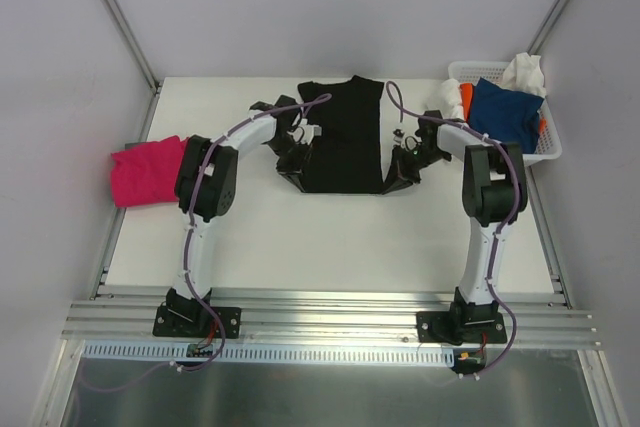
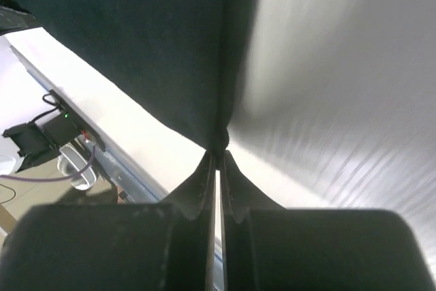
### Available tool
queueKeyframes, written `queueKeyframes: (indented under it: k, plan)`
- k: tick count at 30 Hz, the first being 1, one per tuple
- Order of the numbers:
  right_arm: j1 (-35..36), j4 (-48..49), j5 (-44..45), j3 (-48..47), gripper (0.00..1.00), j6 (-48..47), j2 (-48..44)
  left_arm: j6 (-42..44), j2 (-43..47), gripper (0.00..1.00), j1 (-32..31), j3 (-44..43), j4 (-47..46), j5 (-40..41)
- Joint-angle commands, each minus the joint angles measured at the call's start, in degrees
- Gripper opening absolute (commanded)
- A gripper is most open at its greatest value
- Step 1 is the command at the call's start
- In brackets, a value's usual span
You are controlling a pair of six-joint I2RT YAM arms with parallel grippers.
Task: Fold and stack the t-shirts
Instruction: Fold the tshirt
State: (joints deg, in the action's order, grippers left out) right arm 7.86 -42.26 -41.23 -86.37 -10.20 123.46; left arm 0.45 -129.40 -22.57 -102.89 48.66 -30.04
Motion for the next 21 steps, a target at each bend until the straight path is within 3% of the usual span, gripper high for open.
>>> queueKeyframes:
  k: [1, 13, 21]
  plan:
    - [0.2, -3.5, -1.7, 1.5, 0.01, -2.0, -8.7, 0.5, 8.4, 0.00, -0.2, 1.3, 2.8, -2.6]
    - [0.7, -8.7, -3.9, 1.9, 0.01, -2.2, -24.8, 3.3, 24.4, 0.00, -0.5, 8.3, 5.1, -1.8]
    - [1.0, -10.0, -4.1, -1.0, 0.01, -1.0, -27.7, 4.2, 30.4, 0.00, -0.2, 9.4, 6.6, 1.1]
